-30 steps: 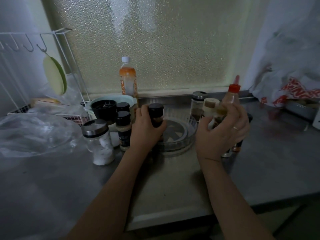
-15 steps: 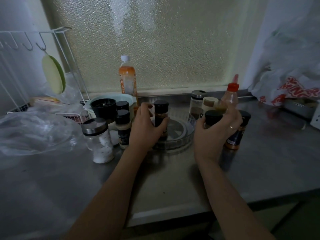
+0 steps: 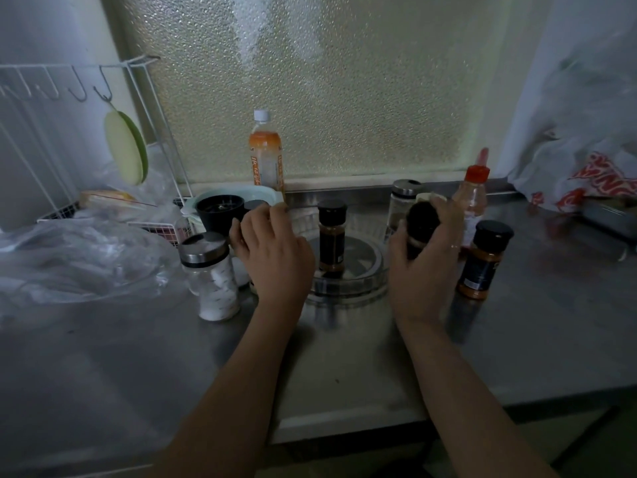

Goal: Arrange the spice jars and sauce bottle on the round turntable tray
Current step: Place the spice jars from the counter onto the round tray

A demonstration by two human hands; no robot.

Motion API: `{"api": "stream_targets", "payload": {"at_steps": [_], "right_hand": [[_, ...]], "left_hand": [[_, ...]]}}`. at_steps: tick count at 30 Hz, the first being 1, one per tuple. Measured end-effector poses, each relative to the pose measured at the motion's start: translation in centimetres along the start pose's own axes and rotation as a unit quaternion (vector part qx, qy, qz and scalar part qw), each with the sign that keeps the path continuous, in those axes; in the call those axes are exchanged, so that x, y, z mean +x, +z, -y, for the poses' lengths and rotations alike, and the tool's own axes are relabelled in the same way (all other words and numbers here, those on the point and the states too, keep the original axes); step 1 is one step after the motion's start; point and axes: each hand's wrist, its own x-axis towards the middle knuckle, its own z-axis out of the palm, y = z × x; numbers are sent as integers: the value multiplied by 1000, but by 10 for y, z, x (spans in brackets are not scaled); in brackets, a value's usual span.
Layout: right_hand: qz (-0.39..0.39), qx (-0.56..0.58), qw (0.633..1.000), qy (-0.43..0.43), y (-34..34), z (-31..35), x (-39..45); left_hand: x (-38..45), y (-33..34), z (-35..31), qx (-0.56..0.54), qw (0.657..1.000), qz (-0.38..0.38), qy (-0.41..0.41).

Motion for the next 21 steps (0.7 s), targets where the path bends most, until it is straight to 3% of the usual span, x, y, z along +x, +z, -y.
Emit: {"api": "stream_targets", "payload": {"at_steps": [2, 4, 8, 15, 18, 21], "right_hand": [[0, 79, 996, -51, 5, -3, -1], [63, 130, 989, -23, 12, -1, -2], [194, 99, 975, 34, 23, -1, -8], [227, 71, 970, 56, 30, -11, -12], [220, 26, 973, 60, 30, -15, -14], [236, -32, 969, 61, 29, -19, -15]], "left_hand": [[-2, 0, -4, -3, 1000, 18, -20], [-3, 0, -6, -14, 999, 43, -27], [0, -4, -3, -70, 993, 76, -51], [13, -14, -5, -221, 975, -21, -23], [15, -15, -8, -240, 966, -89, 35], [16, -12, -11, -265, 960, -91, 27]]}}
